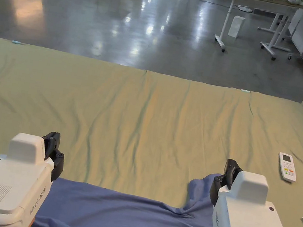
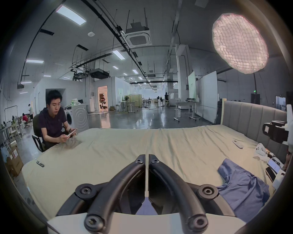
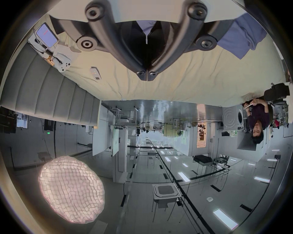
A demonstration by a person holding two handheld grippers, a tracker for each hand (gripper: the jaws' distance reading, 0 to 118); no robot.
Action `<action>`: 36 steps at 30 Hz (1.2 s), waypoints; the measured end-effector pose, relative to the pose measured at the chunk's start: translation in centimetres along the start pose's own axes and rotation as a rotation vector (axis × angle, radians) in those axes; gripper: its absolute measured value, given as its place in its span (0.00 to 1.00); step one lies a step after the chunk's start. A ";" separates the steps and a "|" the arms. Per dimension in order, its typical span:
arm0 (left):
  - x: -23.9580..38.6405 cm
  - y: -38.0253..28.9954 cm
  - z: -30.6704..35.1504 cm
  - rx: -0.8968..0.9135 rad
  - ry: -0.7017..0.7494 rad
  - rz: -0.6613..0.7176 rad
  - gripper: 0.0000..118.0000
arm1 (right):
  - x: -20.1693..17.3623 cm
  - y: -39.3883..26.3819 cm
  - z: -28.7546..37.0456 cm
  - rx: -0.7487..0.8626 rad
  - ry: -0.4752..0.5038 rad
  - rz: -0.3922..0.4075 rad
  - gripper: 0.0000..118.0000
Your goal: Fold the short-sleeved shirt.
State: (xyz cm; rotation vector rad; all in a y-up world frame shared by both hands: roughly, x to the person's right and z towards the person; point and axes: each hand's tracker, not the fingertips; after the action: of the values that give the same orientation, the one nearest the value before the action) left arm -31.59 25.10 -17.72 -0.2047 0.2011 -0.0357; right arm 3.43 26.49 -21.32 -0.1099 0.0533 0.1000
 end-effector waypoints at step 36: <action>-5.5 -12.0 -20.8 -0.875 -0.080 -0.111 0.06 | 2.9 -6.4 -5.6 -0.337 -0.061 0.049 0.00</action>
State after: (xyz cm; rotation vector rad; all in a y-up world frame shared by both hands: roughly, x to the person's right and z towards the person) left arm -41.41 9.48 -34.17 -1.0878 0.1143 -0.0483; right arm 6.65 19.85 -26.32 -0.4420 -0.0222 0.1612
